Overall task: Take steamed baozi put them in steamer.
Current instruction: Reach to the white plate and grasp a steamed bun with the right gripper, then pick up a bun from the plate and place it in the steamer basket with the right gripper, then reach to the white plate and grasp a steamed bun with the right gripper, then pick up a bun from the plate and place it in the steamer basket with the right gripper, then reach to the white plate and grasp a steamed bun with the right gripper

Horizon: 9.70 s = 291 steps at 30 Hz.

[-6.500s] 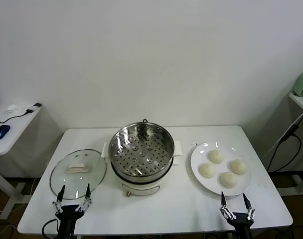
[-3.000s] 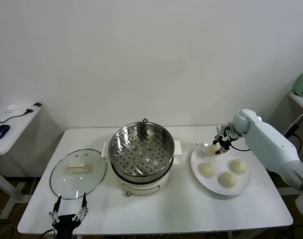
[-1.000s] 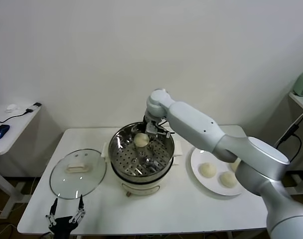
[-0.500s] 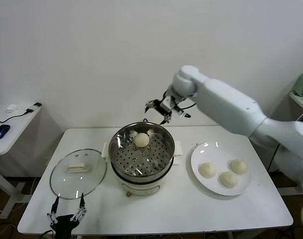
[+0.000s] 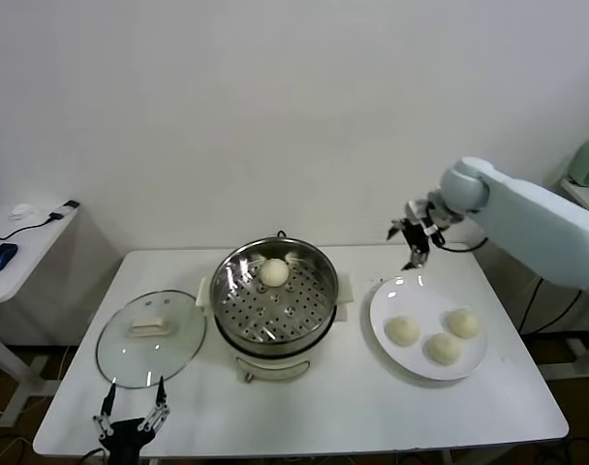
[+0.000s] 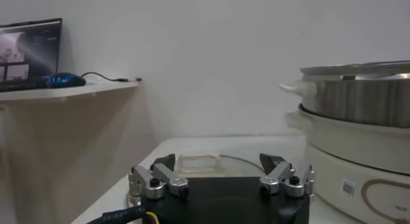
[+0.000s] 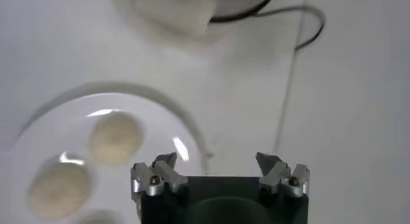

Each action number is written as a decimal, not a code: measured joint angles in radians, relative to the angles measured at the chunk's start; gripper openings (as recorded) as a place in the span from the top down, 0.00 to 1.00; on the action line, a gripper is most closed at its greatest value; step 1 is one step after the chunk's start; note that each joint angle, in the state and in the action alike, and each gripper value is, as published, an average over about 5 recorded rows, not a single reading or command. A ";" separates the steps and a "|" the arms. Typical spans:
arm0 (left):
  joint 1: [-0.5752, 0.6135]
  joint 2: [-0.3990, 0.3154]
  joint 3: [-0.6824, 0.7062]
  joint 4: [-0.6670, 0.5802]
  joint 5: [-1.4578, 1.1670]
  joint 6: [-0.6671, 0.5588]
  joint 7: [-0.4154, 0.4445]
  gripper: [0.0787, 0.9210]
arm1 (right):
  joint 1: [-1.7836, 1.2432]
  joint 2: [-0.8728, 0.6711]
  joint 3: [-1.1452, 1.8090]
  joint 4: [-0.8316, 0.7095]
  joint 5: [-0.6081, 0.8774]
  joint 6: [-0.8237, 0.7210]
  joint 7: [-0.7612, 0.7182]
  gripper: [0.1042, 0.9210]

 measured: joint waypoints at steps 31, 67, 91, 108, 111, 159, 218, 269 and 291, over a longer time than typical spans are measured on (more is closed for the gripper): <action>-0.010 -0.008 -0.033 0.012 -0.021 0.005 -0.002 0.12 | -0.197 -0.016 -0.003 0.035 0.014 -0.109 0.092 0.38; -0.036 -0.008 -0.004 0.004 -0.024 0.016 -0.004 0.12 | 0.458 0.365 -0.379 0.251 0.423 -0.263 0.048 0.50; -0.030 -0.012 0.000 0.004 -0.018 0.002 -0.005 0.12 | 0.318 0.699 -0.438 0.047 0.531 -0.356 0.246 0.40; -0.027 -0.012 0.001 -0.010 -0.021 0.010 -0.007 0.12 | 0.378 0.558 -0.417 0.166 0.521 -0.340 0.223 0.12; -0.027 -0.012 0.002 -0.013 -0.021 0.010 -0.007 0.12 | 0.393 0.462 -0.397 0.217 0.484 -0.315 0.191 0.12; -0.003 -0.017 0.011 0.025 -0.008 0.002 -0.008 0.12 | -0.279 -0.166 0.171 0.062 -0.218 0.095 -0.140 0.12; -0.008 -0.020 0.026 0.002 -0.010 0.014 -0.003 0.12 | 0.218 0.260 -0.049 0.387 -0.293 0.619 -0.133 0.49; -0.005 -0.023 0.007 -0.010 -0.031 0.013 -0.012 0.12 | 0.216 0.177 0.075 0.149 -0.141 0.342 -0.134 0.12; -0.009 -0.018 0.013 0.010 -0.028 0.018 -0.016 0.12 | -0.052 -0.166 0.100 -0.054 0.003 0.018 -0.102 0.12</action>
